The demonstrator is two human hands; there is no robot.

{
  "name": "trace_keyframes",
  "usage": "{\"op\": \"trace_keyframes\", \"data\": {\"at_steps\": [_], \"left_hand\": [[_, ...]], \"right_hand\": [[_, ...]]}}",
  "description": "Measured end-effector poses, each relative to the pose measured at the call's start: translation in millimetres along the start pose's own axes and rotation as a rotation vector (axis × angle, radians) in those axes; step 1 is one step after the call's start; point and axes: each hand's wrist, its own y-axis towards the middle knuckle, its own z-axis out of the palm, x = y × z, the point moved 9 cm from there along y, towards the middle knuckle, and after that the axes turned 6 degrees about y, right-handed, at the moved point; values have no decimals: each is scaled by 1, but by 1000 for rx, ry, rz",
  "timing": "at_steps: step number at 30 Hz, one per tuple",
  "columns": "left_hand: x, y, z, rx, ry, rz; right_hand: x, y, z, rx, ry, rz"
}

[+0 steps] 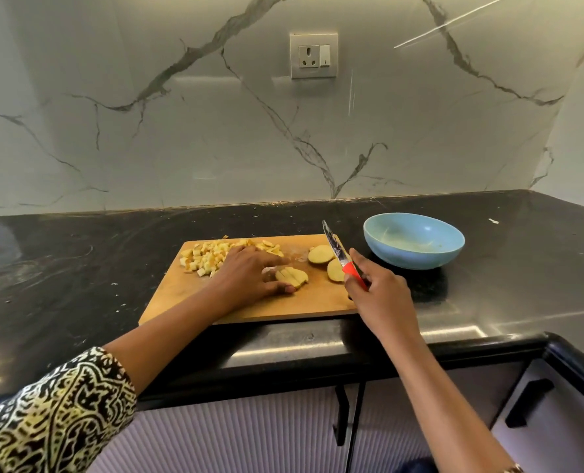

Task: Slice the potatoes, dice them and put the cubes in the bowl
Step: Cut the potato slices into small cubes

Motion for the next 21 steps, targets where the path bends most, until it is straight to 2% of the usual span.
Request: {"op": "trace_keyframes", "data": {"at_steps": [2,5,8,14,17,21], "left_hand": [[-4,6,0,68,-69,102],[-17,15,9,340,-212,296],[-20,24,11,474,-252,351],[-19,31,5,346,-208,298],[-19,25,0,223,-181,181],[-23,11,-2,18,-101,-77]], "right_hand": [[0,2,1,-22,8,-25],[-5,3,3,5,4,-4],[-10,2,0,6,34,33],[-9,3,1,17,29,24],[-7,4,4,28,17,30],[3,0,9,67,-82,-19]]}}
